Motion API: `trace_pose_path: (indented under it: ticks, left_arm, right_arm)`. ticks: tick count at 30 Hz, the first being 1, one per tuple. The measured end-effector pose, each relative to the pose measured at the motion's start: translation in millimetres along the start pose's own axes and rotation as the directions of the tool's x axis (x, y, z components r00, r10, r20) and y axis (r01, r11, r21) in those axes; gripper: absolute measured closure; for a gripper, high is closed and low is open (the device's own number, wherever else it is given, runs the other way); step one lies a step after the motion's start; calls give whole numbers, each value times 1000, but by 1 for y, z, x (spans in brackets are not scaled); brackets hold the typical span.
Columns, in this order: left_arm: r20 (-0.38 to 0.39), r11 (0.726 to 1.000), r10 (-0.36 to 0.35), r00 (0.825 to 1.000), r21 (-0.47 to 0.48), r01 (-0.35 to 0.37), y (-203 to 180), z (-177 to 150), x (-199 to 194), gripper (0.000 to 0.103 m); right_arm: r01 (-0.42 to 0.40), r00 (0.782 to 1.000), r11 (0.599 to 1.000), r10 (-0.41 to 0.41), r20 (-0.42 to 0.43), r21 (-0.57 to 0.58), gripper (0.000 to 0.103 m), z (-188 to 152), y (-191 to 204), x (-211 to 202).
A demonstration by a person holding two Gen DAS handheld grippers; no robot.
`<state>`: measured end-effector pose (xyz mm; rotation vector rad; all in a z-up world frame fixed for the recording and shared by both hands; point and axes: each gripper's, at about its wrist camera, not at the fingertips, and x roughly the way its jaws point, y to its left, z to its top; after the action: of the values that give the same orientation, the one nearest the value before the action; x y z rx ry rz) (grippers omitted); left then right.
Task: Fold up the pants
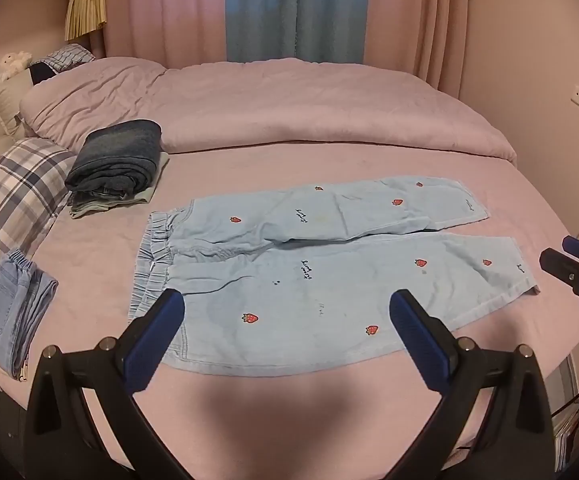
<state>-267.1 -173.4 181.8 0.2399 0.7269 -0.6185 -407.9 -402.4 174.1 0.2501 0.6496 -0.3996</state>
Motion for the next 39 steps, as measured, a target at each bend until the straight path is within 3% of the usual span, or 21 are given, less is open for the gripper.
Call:
trace_pose_path:
  ticks: [39]
  left_arm:
    - [5, 1000, -8, 1000, 7, 8, -6, 2, -5, 0]
  right_arm:
    - [-2, 1000, 1000, 2, 4, 8, 0, -1, -2, -2]
